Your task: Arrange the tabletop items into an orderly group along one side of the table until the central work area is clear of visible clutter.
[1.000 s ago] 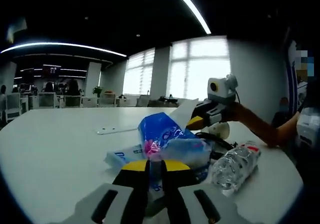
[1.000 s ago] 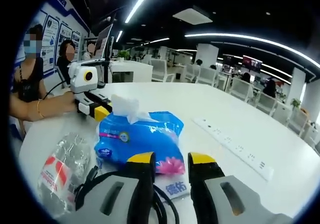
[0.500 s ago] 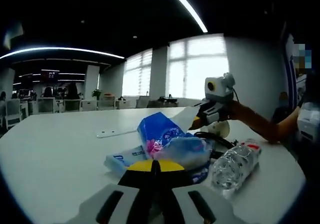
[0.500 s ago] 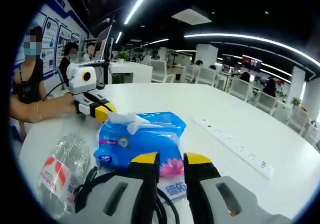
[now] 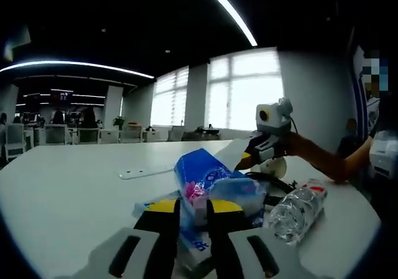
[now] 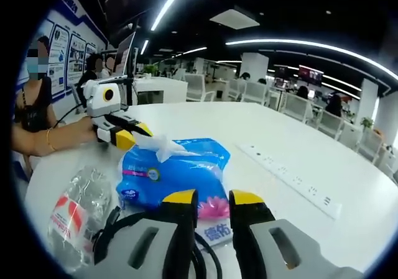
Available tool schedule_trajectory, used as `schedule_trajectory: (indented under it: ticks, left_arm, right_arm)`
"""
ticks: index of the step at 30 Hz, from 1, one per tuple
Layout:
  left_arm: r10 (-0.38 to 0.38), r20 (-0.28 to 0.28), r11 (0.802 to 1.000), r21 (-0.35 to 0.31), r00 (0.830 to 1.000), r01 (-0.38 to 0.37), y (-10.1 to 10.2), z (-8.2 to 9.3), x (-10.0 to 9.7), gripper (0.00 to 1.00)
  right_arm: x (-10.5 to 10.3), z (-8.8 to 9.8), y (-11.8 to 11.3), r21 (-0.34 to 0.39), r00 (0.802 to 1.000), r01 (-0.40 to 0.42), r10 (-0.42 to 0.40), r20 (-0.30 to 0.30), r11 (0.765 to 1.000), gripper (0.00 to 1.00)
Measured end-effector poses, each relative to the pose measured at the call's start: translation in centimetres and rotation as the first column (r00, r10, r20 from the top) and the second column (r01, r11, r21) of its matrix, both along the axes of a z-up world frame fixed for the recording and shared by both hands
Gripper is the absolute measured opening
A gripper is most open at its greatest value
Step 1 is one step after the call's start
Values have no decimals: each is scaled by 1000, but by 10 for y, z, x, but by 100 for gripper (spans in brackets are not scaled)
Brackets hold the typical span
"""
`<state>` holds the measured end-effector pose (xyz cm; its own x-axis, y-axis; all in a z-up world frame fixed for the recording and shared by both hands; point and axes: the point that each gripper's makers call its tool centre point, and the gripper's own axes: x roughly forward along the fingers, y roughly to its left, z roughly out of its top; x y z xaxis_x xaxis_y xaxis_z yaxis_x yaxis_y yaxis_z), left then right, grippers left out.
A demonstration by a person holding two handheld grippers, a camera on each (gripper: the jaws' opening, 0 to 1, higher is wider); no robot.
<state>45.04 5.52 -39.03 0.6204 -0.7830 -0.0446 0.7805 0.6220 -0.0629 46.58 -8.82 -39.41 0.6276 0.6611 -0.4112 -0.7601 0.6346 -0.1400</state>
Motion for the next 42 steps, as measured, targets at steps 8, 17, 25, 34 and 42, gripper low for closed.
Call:
schedule_trajectory:
  ticks: [8,17,25,34,42]
  left_arm:
    - [-67,47,997,32,997,66,-10,1,-6,14]
    - [-29,24,999,46,999,28,-6,-4,-1,9]
    - [10,51,988,155,999,-18,-9,-8,0,0]
    - [39,116,952,298,992,-72,-13,-6,-6,0]
    - [87,134,938,322,987,-126,-9,-3,-4,0]
  right_arm:
    - [-1,2,1,6,1000,-3,3,2,1000,18]
    - [-2,-2,3,-6,1000,-13,13,-7,1000,15]
    - [0,0,-1,4,1000,-3,3,-8,1000,4]
    - [1,4,-3,8,1000,4,-4,6,1000,0]
    - [0,7,-3,19,999,32,-32,-13,999,0]
